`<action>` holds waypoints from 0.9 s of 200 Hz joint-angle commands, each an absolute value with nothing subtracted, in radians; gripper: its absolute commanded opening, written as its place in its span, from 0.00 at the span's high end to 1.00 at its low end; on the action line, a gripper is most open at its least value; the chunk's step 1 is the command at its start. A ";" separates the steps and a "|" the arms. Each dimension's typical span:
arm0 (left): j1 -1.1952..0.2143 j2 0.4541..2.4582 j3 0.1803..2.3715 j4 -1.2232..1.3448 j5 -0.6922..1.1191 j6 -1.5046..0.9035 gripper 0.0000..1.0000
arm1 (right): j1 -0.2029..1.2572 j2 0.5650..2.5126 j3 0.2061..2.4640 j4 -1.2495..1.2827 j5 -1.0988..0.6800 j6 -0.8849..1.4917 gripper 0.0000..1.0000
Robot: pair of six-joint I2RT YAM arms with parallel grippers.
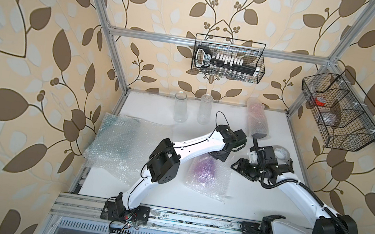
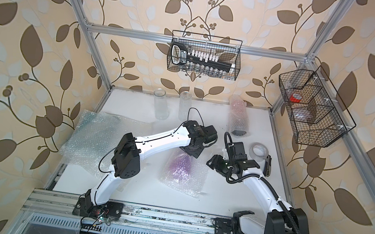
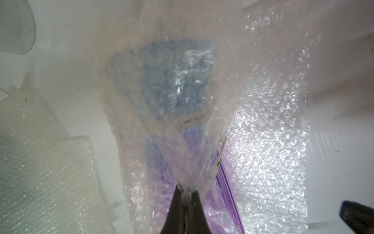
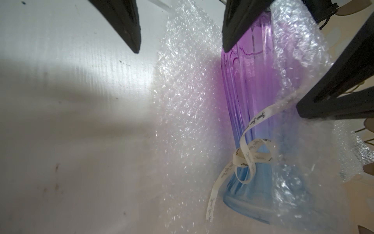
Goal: Unwrap the vase from the bubble wrap
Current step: Unwrap the bubble wrap at the center of the board.
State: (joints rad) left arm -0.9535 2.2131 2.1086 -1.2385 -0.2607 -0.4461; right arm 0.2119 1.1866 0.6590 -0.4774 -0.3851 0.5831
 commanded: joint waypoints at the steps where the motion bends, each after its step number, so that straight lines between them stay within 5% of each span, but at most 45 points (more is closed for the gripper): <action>1: -0.926 2.099 2.095 -1.270 -0.207 -0.460 1.00 | 0.212 1.186 0.698 -0.491 -0.381 0.575 0.37; 107: -0.550 1.728 1.602 -1.066 0.169 -0.446 1.00 | 0.226 1.227 0.793 -0.518 -0.374 0.546 0.37; 180: -0.376 1.685 1.386 -1.008 0.092 -0.335 1.00 | 0.298 1.233 0.832 -0.508 -0.355 0.533 0.37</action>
State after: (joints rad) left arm -0.3950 1.7363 1.4136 -1.0195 0.1310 -0.3927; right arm 0.2790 1.2228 0.8066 -0.4957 -0.3740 0.5491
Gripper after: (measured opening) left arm 0.046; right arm 0.633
